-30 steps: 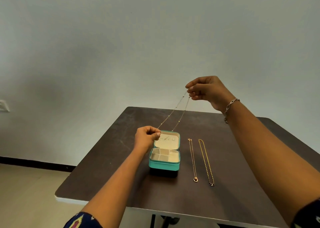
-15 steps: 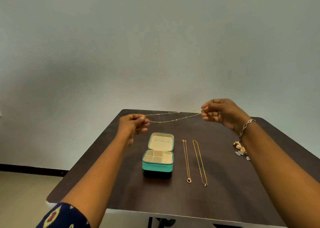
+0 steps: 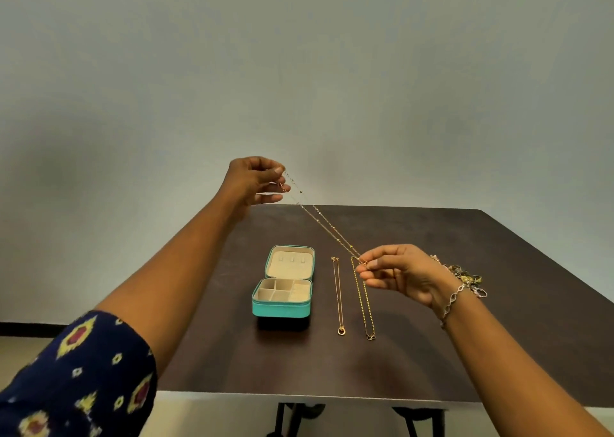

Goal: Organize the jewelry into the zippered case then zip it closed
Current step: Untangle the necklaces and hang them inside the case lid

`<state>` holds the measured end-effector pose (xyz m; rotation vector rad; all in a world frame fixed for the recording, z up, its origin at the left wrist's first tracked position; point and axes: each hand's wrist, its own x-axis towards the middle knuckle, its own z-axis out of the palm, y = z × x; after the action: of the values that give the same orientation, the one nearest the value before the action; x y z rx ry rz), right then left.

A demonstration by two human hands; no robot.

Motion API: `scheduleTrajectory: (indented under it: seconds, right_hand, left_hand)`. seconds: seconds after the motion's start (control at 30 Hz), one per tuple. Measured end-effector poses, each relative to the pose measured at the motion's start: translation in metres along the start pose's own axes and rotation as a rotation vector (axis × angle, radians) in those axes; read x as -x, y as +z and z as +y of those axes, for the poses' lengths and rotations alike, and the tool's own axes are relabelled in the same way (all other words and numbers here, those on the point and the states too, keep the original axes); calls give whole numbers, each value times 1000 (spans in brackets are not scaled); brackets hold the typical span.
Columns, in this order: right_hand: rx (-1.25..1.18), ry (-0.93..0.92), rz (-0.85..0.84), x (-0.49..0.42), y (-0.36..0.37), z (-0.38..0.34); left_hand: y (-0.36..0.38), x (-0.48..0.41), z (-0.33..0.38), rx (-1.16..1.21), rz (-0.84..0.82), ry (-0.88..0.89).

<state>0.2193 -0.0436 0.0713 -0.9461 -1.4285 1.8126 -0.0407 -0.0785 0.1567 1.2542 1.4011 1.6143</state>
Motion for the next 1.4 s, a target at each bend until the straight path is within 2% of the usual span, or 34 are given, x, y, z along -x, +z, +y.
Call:
scheduleTrajectory:
  seconds: [0.3,0.43,0.73,1.07,1.23,1.4]
  right_hand:
    - [-303,32,-29,19,1,25]
    - [-361,15,-16,24,-1,32]
    - [-347,-9,133,38,-14,48]
    - [-454,-59,272,55,-19,79]
    - [-388,-99,322,57,-21,91]
    - [-123,-217,375,54,-26,103]
  left_hand:
    - [39,-4,32,-211,-190,107]
    - [62,-3,38,-275,-257,136]
    - [91,-12,34,-278,-282,174]
    - [124,-38,-8,-439,-293,164]
    - [140,-49,-34,-465,-309,125]
    - [154,-59,-62,-533,-352,90]
